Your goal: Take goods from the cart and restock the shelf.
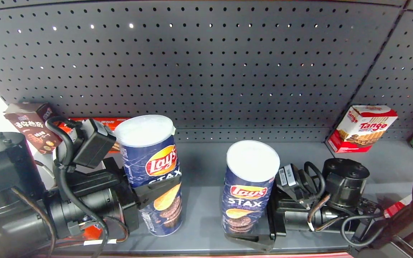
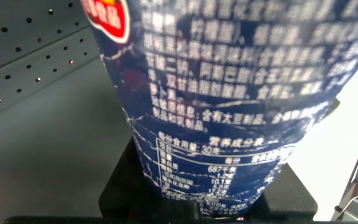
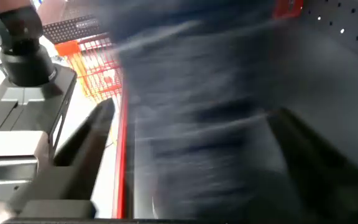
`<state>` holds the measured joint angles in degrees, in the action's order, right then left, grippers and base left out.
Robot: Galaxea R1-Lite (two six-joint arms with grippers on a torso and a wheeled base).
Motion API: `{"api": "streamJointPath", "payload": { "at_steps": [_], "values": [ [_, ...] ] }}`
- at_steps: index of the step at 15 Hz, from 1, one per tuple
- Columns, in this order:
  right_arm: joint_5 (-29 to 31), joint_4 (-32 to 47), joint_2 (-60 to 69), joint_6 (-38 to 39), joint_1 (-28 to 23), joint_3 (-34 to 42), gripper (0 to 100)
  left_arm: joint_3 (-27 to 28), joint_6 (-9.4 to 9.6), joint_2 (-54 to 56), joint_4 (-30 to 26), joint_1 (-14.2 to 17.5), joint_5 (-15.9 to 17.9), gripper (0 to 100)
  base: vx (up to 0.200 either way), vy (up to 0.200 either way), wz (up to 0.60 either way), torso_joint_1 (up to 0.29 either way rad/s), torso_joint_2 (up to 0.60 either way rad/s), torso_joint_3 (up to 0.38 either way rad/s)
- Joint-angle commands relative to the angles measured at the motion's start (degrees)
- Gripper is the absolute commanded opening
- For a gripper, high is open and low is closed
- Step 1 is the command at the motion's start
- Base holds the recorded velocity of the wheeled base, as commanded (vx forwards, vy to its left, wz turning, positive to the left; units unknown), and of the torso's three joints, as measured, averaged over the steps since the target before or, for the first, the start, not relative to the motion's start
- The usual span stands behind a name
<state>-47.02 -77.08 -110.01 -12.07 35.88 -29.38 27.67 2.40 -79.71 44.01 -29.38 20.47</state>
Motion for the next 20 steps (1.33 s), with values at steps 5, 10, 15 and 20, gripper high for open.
{"api": "streamJointPath", "payload": {
  "at_steps": [5, 10, 15, 20],
  "values": [
    [0.09, 0.18, 8.05, -0.06, -1.42, 4.51, 100, -0.07, -0.03, 0.09, 0.03, 0.02, 0.01, 0, 0.000, 0.000, 0.00, 0.000, 0.00, 0.000],
    [0.35, 4.75, 22.64, 0.29, -7.75, 9.34, 100, 0.01, -0.03, 0.26, 0.03, -0.06, 0.01, 0, 0.000, 0.000, 0.00, 0.000, 0.00, 0.000],
    [12.30, 11.95, 39.61, 3.54, -12.15, 11.36, 100, -0.16, -0.12, 2.11, 0.03, 0.55, -0.08, 0, 0.000, 0.000, 0.00, 0.000, 0.00, 0.000],
    [32.96, 26.37, 63.95, 4.77, -11.71, 22.96, 100, -3.06, 0.15, 5.80, 0.03, 2.05, 0.01, 0, 0.000, 0.000, 0.00, 0.000, 0.00, 0.000]
  ]
}}
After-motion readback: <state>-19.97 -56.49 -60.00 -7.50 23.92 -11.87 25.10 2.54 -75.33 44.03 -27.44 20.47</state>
